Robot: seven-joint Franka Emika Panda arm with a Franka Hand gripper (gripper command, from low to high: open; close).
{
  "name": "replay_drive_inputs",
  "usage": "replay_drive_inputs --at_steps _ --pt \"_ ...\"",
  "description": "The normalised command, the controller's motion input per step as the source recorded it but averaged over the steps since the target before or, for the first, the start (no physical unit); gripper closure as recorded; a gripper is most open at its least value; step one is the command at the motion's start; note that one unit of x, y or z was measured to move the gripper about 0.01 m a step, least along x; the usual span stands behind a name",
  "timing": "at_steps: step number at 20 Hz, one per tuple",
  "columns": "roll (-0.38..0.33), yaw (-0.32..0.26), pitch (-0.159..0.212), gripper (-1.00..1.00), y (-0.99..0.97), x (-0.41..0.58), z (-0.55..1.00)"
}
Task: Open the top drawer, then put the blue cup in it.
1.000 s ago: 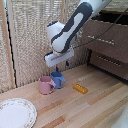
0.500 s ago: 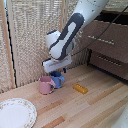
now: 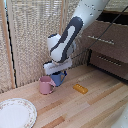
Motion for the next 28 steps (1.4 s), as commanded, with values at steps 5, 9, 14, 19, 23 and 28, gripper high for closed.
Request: replay_drive_inputs --at_steps 5,9,14,19,23,28 --pt "-0.002 0.0 0.0 1.0 0.03 -0.045 -0.02" --pt "-0.01 0.0 0.0 1.0 0.06 -0.234 -0.05" --pt "0.0 -0.033 -0.003 1.0 0.01 -0.466 -0.02" --pt "0.028 -0.144 -0.058 1.0 0.04 -0.253 0.34" --pt "-0.014 -0.296 -0.124 1.0 0.24 0.0 0.67" --pt "-0.037 -0.305 -0.122 1.0 0.23 0.0 0.67"
